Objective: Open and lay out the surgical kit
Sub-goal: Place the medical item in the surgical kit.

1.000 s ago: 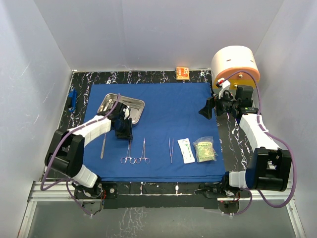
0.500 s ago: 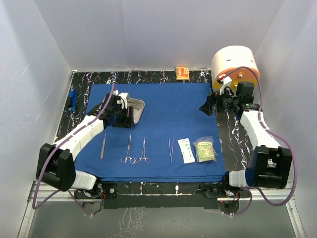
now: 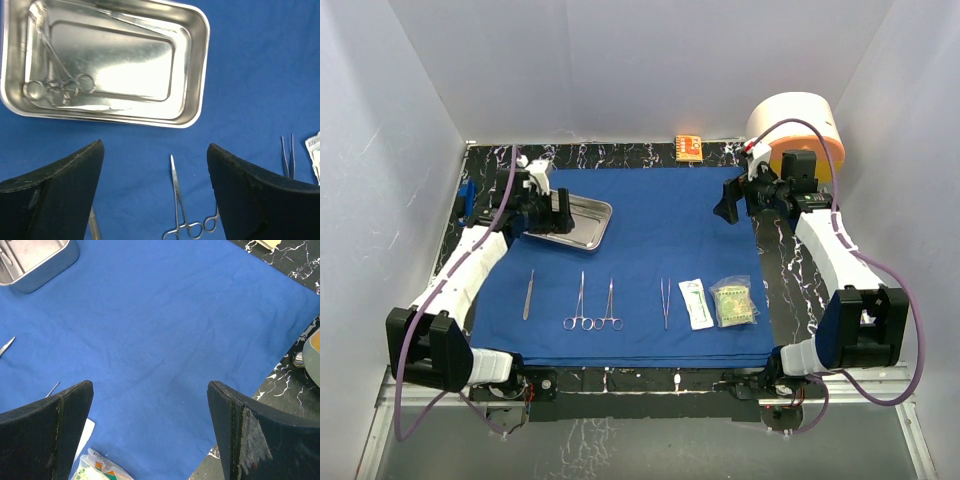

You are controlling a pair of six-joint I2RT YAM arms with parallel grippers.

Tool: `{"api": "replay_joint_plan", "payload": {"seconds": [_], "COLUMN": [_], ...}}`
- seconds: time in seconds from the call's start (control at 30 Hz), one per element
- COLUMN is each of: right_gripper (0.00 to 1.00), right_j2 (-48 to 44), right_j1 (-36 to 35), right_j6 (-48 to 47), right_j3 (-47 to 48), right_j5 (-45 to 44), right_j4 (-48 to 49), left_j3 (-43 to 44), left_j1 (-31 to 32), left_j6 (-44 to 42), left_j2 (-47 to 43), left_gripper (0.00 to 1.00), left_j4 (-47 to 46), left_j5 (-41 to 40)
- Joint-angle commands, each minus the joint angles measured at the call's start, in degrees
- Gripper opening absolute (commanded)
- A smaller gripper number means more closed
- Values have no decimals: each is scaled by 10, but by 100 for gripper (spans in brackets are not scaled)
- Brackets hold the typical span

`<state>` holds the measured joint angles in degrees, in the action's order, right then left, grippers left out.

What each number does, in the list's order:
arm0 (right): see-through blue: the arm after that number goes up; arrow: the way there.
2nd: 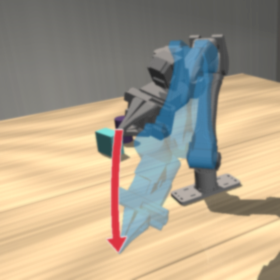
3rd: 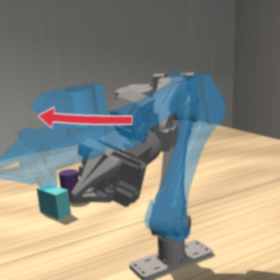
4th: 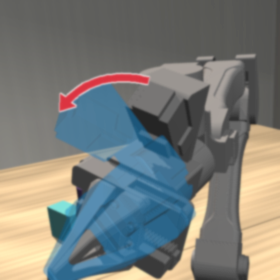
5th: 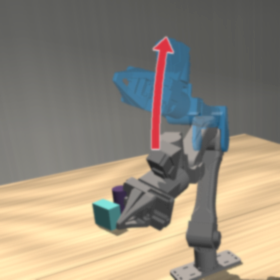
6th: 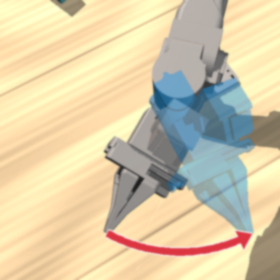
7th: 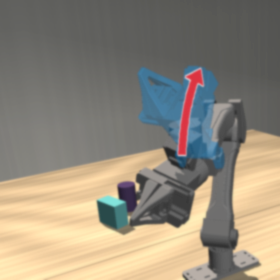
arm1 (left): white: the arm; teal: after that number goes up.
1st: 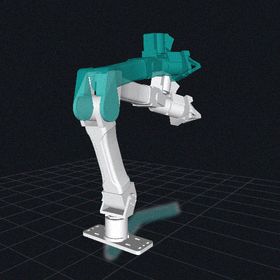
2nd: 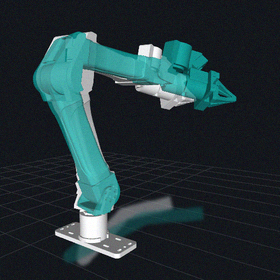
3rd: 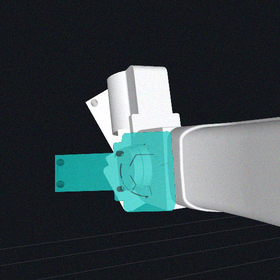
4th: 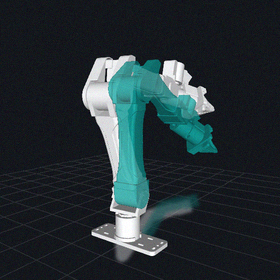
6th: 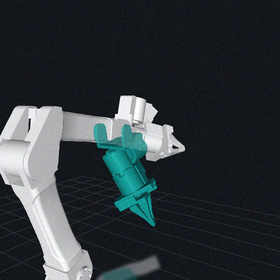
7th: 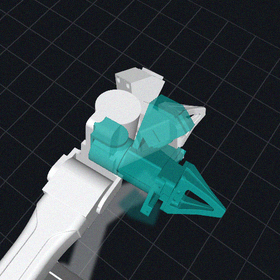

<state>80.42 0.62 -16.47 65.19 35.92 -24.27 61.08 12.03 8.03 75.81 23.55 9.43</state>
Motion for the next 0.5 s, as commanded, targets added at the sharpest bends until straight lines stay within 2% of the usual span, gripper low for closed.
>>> {"api": "replay_joint_plan", "payload": {"seconds": [0.0,0.1,0.13,0.33,0.47], "right_gripper": [98,98,98,98,98], "right_j2": [3,4,3,-31,-23], "right_j1": [-4,-2,-1,5,6], "right_j6": [-12,-3,4,45,36], "right_j3": [20,21,21,0,34], "right_j5": [-8,-19,-28,-98,-151], "right_j4": [18,21,25,66,33], "left_j3": [49,68,72,102,127], "left_j1": [-30,-37,-38,-43,-43], "left_j6": [-18,-41,-46,-74,-97], "left_j2": [8,18,21,65,99], "left_gripper": [87,98,98,99,98], "left_j4": [14,21,20,26,40], "left_j5": [-5,-30,-40,-58,-40]}}
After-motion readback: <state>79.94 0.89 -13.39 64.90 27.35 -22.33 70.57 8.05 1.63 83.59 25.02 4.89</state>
